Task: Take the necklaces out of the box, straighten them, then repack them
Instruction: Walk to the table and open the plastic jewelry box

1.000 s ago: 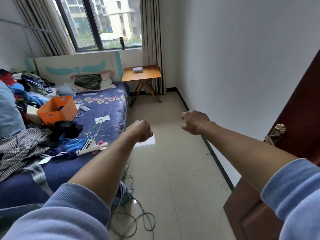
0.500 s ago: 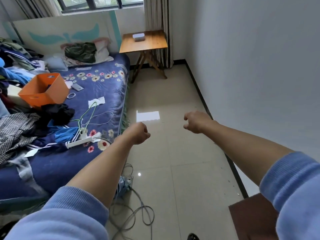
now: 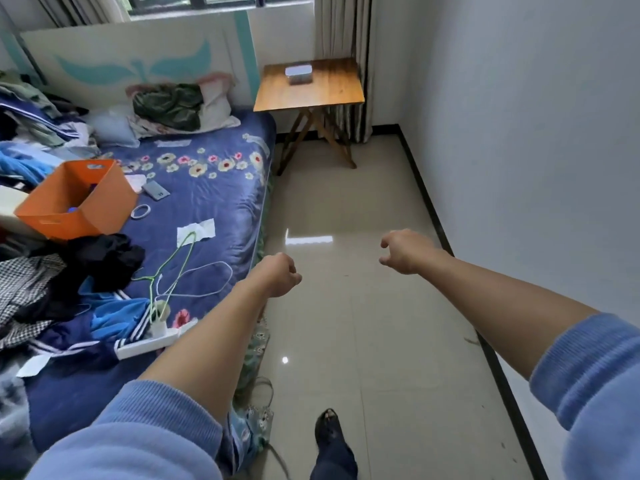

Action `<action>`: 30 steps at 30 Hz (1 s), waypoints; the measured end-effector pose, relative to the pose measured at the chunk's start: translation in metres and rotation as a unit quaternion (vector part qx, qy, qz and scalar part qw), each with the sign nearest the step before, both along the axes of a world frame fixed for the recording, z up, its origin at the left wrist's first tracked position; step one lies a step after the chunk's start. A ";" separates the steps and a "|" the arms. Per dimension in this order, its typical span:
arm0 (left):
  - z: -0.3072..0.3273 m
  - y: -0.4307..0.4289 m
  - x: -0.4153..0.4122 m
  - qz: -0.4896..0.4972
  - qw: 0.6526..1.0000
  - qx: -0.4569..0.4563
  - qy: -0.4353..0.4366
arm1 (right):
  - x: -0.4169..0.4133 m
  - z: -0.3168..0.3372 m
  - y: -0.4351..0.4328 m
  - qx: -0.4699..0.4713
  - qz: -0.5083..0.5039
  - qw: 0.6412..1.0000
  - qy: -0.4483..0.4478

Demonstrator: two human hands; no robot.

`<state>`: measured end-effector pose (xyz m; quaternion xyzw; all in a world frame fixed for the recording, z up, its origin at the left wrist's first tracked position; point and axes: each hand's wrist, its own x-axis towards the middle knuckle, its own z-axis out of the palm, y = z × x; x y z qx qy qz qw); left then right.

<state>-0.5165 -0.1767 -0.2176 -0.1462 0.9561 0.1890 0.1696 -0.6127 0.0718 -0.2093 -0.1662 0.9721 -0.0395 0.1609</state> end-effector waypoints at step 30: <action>0.001 -0.211 -0.618 0.062 0.997 0.047 -0.017 | -0.658 -0.012 -0.225 -0.037 0.047 0.997 -0.049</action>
